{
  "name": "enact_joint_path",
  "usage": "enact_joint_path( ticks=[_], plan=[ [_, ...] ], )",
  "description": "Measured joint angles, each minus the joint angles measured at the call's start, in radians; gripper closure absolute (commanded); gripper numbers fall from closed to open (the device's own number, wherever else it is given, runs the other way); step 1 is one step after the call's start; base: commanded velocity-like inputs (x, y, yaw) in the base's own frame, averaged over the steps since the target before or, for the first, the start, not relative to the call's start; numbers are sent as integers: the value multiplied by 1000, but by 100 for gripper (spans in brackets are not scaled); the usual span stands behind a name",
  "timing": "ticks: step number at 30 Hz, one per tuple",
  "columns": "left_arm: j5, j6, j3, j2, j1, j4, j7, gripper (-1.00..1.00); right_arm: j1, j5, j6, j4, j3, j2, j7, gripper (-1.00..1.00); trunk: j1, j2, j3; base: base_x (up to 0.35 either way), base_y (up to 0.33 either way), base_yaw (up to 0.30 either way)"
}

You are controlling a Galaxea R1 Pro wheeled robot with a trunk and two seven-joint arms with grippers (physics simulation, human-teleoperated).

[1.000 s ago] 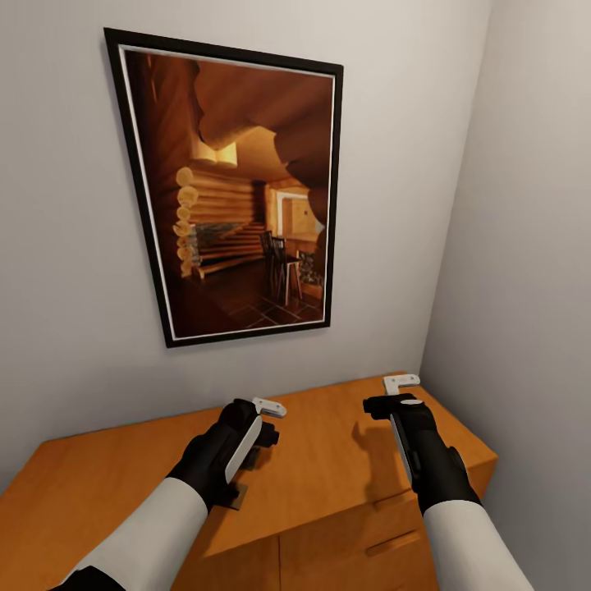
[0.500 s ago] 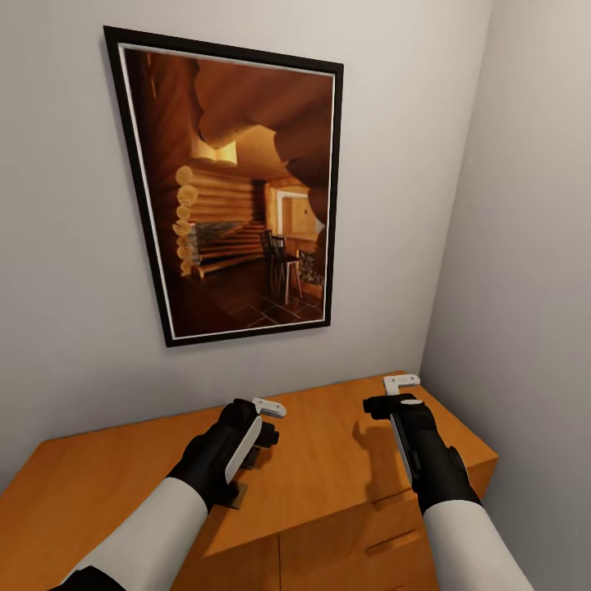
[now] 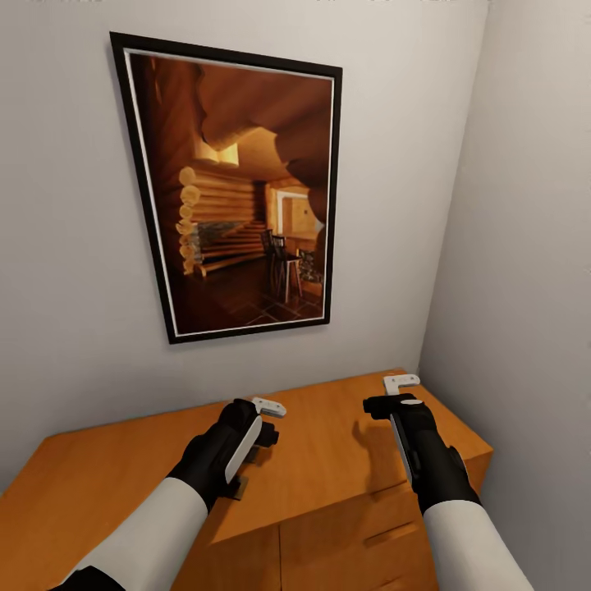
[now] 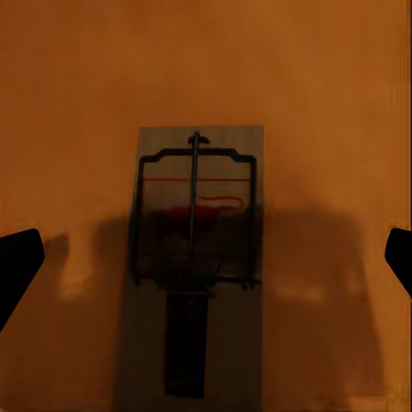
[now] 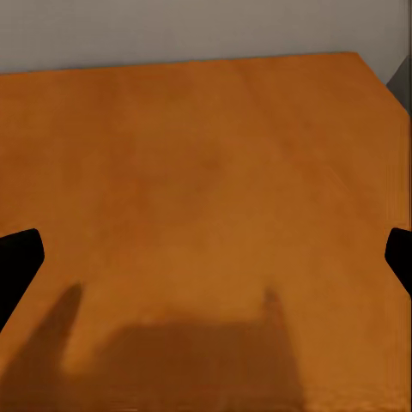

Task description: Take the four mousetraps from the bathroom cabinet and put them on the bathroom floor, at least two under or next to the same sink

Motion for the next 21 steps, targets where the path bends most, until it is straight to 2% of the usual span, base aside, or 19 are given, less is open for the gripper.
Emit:
enact_joint_path(
  ticks=[21],
  plan=[
    [1,0,1,0,0,0,-1,-100,0,0,0,0,0,0,0,-100,0,0,0,-23,0,0]
  ],
)
